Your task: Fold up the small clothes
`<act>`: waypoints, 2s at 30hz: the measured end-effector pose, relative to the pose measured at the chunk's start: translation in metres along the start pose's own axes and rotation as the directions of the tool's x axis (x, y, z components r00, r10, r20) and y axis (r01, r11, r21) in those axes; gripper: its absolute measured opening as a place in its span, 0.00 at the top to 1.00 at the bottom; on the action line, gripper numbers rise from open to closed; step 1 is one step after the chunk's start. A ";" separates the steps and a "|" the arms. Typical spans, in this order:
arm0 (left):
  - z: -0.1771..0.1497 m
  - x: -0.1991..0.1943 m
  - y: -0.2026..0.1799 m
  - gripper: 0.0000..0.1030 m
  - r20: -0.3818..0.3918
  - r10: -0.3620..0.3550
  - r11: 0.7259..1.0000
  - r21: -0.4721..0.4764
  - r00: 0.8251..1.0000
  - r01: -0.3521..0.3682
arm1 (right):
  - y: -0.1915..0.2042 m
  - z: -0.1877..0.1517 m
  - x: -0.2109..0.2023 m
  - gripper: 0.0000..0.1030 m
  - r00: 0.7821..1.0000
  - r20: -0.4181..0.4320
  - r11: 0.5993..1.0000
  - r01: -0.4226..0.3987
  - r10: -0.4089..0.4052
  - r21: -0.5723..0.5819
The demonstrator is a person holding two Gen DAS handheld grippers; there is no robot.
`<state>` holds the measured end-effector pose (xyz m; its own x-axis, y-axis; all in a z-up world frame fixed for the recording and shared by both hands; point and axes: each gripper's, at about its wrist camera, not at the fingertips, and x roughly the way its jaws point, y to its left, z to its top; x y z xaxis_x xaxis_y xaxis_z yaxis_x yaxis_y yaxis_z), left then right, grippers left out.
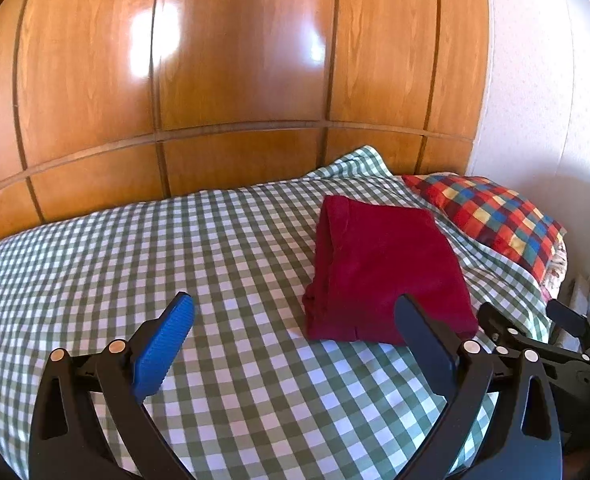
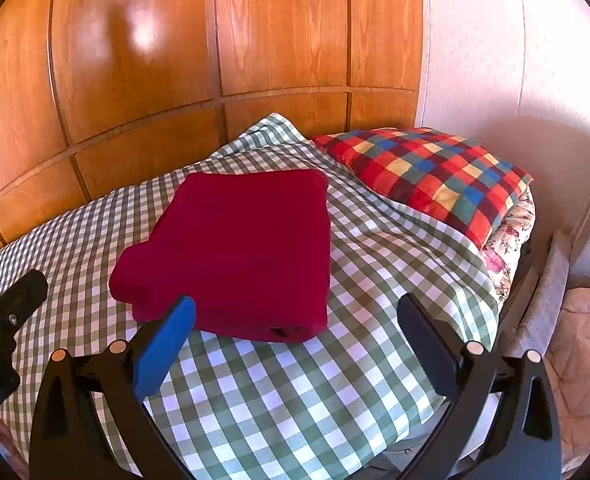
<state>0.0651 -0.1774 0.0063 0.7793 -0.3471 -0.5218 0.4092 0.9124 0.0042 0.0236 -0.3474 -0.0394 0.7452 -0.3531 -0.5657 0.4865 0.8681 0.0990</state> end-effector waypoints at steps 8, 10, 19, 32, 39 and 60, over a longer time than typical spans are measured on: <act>-0.001 -0.007 0.000 0.04 0.033 0.041 0.999 0.006 0.999 -0.042 | -0.001 -0.001 -0.006 0.02 1.000 0.014 1.000 0.005 -0.005 0.001; -0.001 -0.007 0.000 0.04 0.037 0.044 0.999 0.010 0.998 -0.045 | 0.000 -0.002 -0.007 0.02 1.000 0.014 1.000 0.005 -0.005 0.000; -0.001 -0.008 0.003 0.04 0.037 0.055 0.998 -0.001 0.998 -0.055 | 0.005 -0.006 -0.005 0.02 1.000 0.003 1.000 -0.012 0.012 -0.017; -0.002 -0.011 0.005 0.04 0.042 0.064 0.998 -0.007 0.997 -0.064 | 0.007 -0.007 -0.005 0.02 1.000 0.001 0.999 -0.024 0.024 -0.022; -0.002 -0.012 0.004 0.04 0.049 0.067 0.998 0.002 0.997 -0.068 | 0.007 -0.007 -0.006 0.02 1.000 0.005 0.999 -0.025 0.025 -0.022; -0.001 -0.019 0.007 0.04 0.059 0.068 0.998 0.003 0.996 -0.068 | 0.011 -0.008 -0.009 0.02 1.000 0.000 0.999 -0.027 0.027 -0.019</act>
<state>0.0526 -0.1640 0.0150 0.8319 -0.2968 -0.4689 0.3566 0.9333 0.0419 0.0190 -0.3318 -0.0400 0.7581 -0.3297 -0.5627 0.4575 0.8837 0.0987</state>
